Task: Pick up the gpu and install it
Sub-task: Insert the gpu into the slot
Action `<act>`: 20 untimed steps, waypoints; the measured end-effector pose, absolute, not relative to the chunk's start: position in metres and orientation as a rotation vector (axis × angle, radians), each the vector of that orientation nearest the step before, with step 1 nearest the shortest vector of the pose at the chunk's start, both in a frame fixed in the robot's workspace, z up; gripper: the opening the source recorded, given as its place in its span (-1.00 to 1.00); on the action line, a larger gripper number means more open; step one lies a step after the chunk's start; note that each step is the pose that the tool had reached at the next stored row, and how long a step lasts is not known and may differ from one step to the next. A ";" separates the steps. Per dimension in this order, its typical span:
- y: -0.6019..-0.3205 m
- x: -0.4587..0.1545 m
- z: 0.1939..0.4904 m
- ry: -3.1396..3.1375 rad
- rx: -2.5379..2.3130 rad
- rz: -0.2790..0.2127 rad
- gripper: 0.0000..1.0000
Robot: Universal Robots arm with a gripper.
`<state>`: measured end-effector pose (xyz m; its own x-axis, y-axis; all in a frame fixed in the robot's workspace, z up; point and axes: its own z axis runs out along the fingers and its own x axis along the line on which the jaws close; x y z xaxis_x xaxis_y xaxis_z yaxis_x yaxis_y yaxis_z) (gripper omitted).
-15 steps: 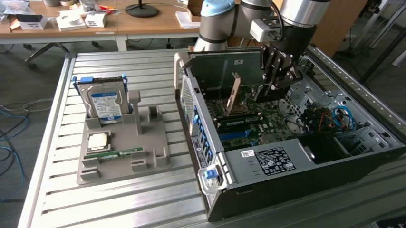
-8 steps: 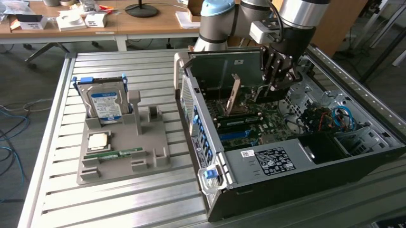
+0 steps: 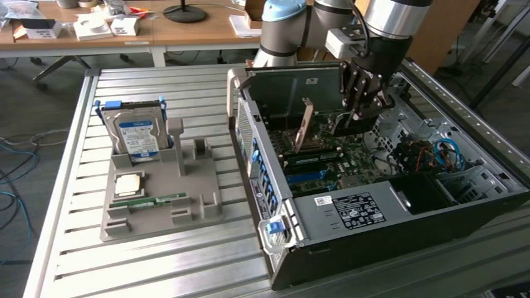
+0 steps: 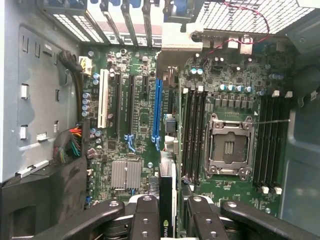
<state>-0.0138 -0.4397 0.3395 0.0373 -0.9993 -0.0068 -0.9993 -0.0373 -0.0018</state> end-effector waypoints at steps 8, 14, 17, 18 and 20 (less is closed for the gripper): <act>-0.440 -0.014 0.336 2.176 -2.259 0.005 -0.47; -0.440 -0.014 0.333 2.175 -2.258 0.005 -0.47; -0.440 -0.014 0.331 2.175 -2.258 0.005 -0.47; -0.440 -0.014 0.331 2.175 -2.258 0.005 -0.47; -0.440 -0.014 0.328 2.175 -2.258 0.005 -0.47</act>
<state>-0.0145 -0.4397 0.3276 0.0375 -0.9993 -0.0065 -0.9993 -0.0374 -0.0025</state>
